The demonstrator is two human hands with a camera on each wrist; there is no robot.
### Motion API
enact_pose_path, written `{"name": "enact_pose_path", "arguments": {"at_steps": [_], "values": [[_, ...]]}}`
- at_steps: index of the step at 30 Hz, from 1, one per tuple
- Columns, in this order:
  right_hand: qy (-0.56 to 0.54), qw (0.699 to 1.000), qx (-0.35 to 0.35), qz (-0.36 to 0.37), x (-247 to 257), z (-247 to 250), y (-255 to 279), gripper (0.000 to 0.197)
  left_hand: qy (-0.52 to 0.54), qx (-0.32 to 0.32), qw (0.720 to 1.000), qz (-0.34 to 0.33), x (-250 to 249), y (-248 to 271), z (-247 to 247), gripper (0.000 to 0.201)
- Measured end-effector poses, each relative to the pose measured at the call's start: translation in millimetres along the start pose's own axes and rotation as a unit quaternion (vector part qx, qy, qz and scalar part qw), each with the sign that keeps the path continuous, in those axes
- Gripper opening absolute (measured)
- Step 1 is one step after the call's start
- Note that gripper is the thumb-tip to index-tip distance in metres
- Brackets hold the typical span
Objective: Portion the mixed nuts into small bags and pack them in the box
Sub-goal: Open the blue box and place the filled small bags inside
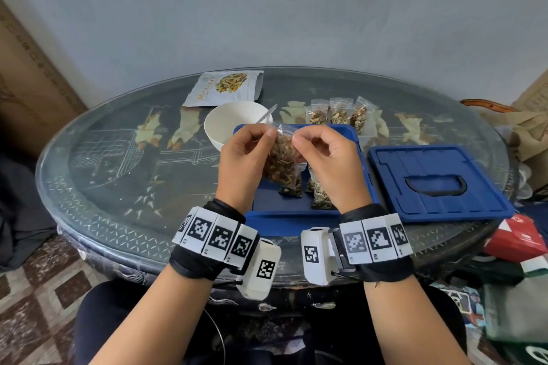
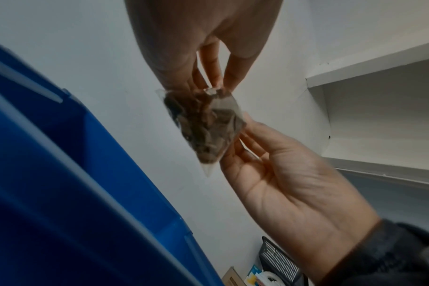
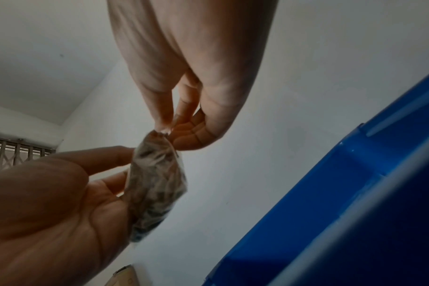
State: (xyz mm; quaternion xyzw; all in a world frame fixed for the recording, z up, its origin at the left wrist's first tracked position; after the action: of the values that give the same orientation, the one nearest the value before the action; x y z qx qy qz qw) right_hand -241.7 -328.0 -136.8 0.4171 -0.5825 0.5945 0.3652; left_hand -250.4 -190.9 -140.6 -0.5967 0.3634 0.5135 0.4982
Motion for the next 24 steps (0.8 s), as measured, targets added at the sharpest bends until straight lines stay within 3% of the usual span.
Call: {"name": "enact_pose_path", "arguments": {"at_steps": [2,7,16,20,24], "values": [[0.012,1.0,-0.001,0.006,-1.1,2.6,-0.1,0.006,0.01,0.035,0.999,0.02,2.8,-1.2,1.4,0.006],[0.034,0.999,0.004,0.007,-4.4,7.3,0.9,0.006,-0.016,0.091,0.995,0.031,3.6,-3.0,5.5,0.009],[0.044,0.999,0.01,0.012,-8.2,6.6,2.0,0.007,-0.148,0.048,0.987,-0.041,2.4,1.6,3.1,0.007],[0.059,0.998,0.021,0.006,-10.0,8.9,4.0,0.007,-0.114,0.125,0.986,-0.007,3.7,0.5,7.5,0.008],[0.06,0.997,0.043,0.012,-9.2,7.6,7.0,0.009,-0.17,0.163,0.971,-0.034,0.4,-1.9,12.0,0.009]]}}
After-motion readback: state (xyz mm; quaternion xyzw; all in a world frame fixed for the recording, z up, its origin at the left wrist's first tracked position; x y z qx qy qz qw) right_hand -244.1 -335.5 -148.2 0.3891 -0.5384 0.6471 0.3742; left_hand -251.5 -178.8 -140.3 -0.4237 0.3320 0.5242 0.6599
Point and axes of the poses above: each hand's wrist, its own y-axis away from the middle knuckle, its own z-axis out of the back of the hand, x = y × z, the point moved 2 cm from there along -y, towards the middle knuckle, and after that the axes turned 10 degrees about -y, right-handed, at the moved point
